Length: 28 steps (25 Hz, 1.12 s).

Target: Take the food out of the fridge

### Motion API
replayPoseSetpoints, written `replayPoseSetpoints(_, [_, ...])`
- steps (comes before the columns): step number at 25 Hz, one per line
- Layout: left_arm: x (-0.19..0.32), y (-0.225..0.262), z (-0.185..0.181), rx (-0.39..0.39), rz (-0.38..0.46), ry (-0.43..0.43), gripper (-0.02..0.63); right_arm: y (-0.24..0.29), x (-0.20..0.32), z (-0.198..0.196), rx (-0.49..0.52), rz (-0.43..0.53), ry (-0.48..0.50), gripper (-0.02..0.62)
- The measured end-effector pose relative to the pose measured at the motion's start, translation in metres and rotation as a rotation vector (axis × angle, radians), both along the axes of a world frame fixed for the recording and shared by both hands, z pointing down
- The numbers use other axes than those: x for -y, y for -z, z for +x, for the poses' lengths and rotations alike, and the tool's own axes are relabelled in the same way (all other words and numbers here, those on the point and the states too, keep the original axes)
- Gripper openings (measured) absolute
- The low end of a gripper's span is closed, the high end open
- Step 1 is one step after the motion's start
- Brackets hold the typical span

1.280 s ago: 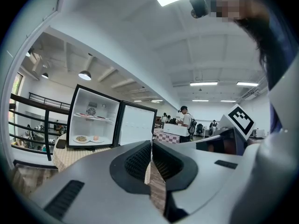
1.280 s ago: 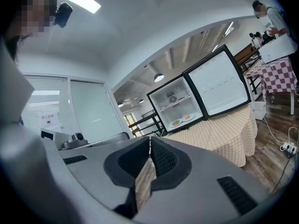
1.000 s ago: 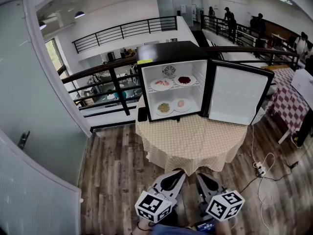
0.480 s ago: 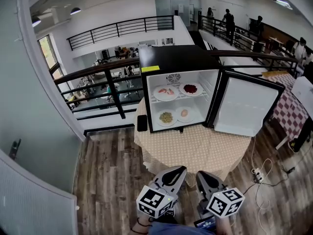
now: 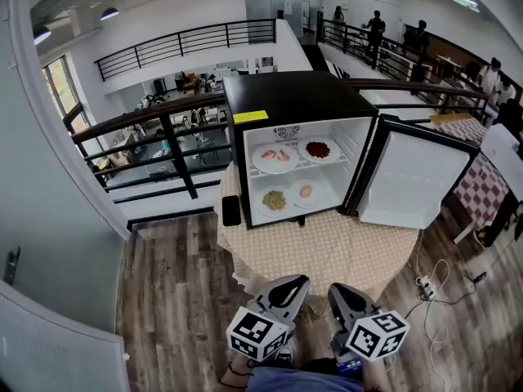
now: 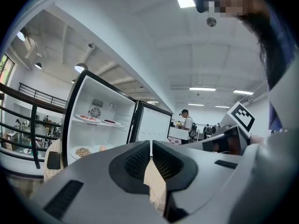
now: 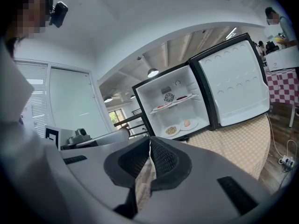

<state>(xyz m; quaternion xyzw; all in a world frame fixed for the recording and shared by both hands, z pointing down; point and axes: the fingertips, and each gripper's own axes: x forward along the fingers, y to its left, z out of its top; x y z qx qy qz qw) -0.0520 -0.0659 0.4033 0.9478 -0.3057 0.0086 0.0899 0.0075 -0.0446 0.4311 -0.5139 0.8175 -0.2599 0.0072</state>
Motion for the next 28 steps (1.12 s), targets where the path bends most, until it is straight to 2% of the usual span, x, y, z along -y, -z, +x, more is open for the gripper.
replayPoseSetpoints(7, [0.012, -0.016, 0.012, 0.019, -0.035, -0.044, 0.021, -0.01, 0.016, 0.012, -0.005, -0.029, -0.042, 0.021])
replayPoseSetpoints(12, [0.032, -0.024, 0.015, 0.024, -0.053, -0.038, 0.021, -0.017, 0.039, 0.014, -0.007, -0.047, -0.031, 0.021])
replayPoseSetpoints(22, [0.1, -0.035, 0.029, 0.078, -0.045, 0.018, 0.021, -0.033, 0.111, 0.035, 0.007, -0.072, -0.005, 0.021])
replayPoseSetpoints(28, [0.147, -0.053, 0.05, 0.062, -0.115, -0.001, 0.021, -0.039, 0.168, 0.051, 0.006, -0.091, 0.009, 0.021])
